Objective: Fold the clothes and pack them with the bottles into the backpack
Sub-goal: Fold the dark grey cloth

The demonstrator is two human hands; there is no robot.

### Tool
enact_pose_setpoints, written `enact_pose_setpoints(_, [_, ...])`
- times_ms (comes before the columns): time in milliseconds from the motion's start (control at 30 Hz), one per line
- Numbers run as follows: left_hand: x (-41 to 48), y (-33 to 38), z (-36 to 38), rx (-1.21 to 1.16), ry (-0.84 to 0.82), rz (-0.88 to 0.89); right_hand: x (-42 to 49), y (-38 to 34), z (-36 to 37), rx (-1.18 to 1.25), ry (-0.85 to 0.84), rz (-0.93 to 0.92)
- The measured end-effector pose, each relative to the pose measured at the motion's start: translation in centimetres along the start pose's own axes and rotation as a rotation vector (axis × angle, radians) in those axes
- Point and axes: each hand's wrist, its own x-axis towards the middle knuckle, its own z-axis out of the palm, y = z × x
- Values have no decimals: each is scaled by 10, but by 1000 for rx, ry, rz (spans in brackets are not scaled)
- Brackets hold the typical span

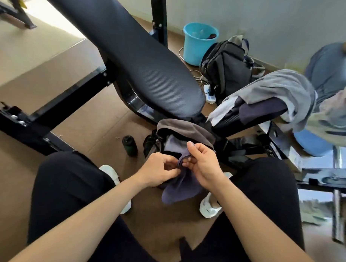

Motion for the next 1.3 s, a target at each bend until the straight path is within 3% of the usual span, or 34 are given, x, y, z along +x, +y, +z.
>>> enact_pose_setpoints(233, [5, -31, -3, 191, -188, -98, 6, -4, -5, 127, 65, -53])
enact_pose_setpoints(367, [5, -43, -2, 75, -176, -173, 11, -12, -15, 243, 86, -62])
enact_pose_setpoints(433, [7, -37, 0, -140, -90, -219, 8, -9, -15, 104, 73, -28])
enact_pose_setpoints(567, [11, -29, 4, -415, 143, -275, -2, 30, -6, -594, -72, 42])
enact_pose_setpoints(633, [9, -24, 7, -501, 225, -318, -5, 46, 2, -806, -143, 40])
enact_pose_setpoints(800, [10, -8, 13, -617, 368, -440, -3, 47, 9, -807, -244, -68])
enact_pose_setpoints(933, [11, -14, 8, -695, 249, -509, -3, 40, 4, -770, -304, -80])
enact_pose_setpoints(1033, [12, -25, -13, -646, 246, -499, 7, 29, -3, -545, -97, -45])
enact_pose_setpoints(1167, [9, -50, -59, -246, 267, -448, 32, 4, -28, -103, 223, 61])
enact_pose_setpoints(1233, [5, -67, -73, -30, 299, -484, 41, -6, -42, -70, 345, 51])
enact_pose_setpoints(1300, [3, -71, -74, -46, 431, -504, 45, -10, -51, -63, 397, 49])
